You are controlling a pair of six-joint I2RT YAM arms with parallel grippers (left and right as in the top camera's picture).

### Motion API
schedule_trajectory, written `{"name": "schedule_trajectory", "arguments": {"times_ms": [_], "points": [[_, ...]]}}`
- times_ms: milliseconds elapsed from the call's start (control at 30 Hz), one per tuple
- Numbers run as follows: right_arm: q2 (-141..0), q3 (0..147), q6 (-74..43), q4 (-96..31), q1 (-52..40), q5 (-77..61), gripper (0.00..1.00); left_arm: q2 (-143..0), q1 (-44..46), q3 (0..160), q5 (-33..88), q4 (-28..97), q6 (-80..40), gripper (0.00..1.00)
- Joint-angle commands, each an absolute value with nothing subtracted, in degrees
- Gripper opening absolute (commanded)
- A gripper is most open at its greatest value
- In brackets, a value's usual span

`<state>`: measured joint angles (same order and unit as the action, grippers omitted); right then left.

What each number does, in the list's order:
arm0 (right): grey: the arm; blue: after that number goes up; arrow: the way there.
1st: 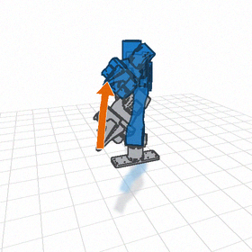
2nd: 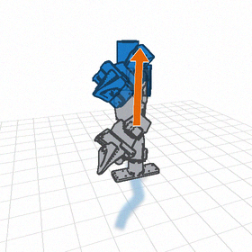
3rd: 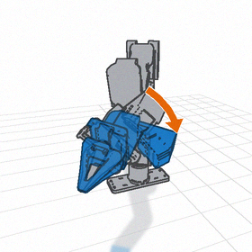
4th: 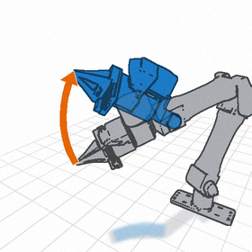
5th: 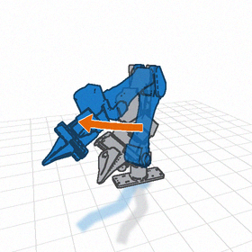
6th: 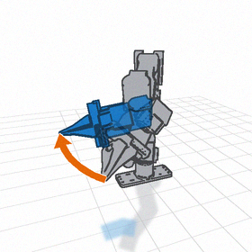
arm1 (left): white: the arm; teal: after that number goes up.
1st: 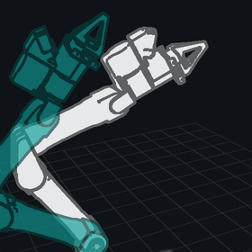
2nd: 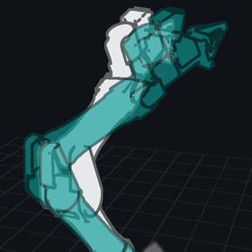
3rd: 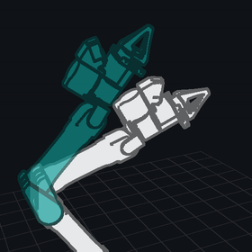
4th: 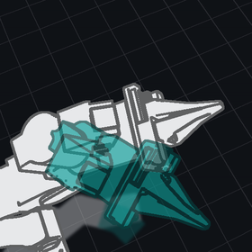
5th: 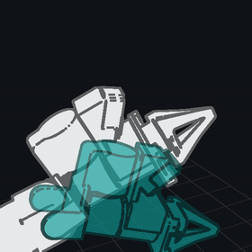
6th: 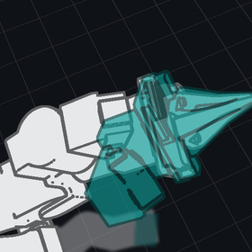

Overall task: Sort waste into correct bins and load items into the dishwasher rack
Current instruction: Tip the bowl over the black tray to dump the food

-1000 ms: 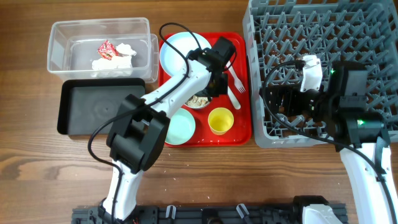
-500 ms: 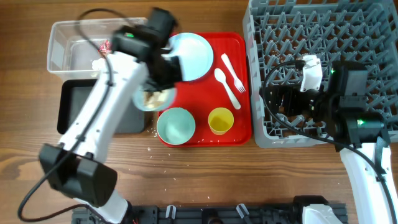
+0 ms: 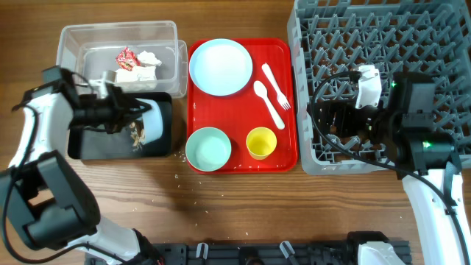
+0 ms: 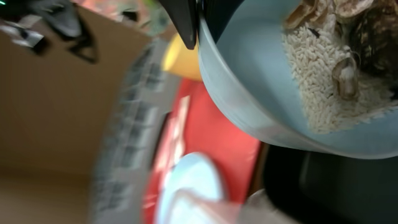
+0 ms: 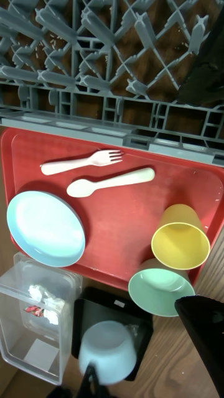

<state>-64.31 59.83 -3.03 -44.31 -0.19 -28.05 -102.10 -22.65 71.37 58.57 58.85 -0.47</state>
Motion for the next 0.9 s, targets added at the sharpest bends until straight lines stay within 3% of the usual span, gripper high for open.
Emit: {"name": "schedule_trajectory", "arguments": {"times_ms": [0,467,633,867], "points": [[-64.58,61.01,-3.64,-44.16,-0.14,-27.97,1.0,-101.27,-27.53,71.13,75.9,58.67,1.72,0.04],[-64.58,61.01,-3.64,-44.21,-0.16,-27.97,1.0,-101.27,-31.92,71.13,90.35,58.94,-7.35,0.04],[-64.58,61.01,-3.64,-44.21,-0.16,-27.97,1.0,-101.25,-33.3,71.13,90.35,58.87,-15.22,0.04],[-64.58,61.01,-4.64,-44.18,-0.16,-27.94,1.0,-100.97,-32.84,71.16,88.18,57.45,-13.72,0.04]]}}
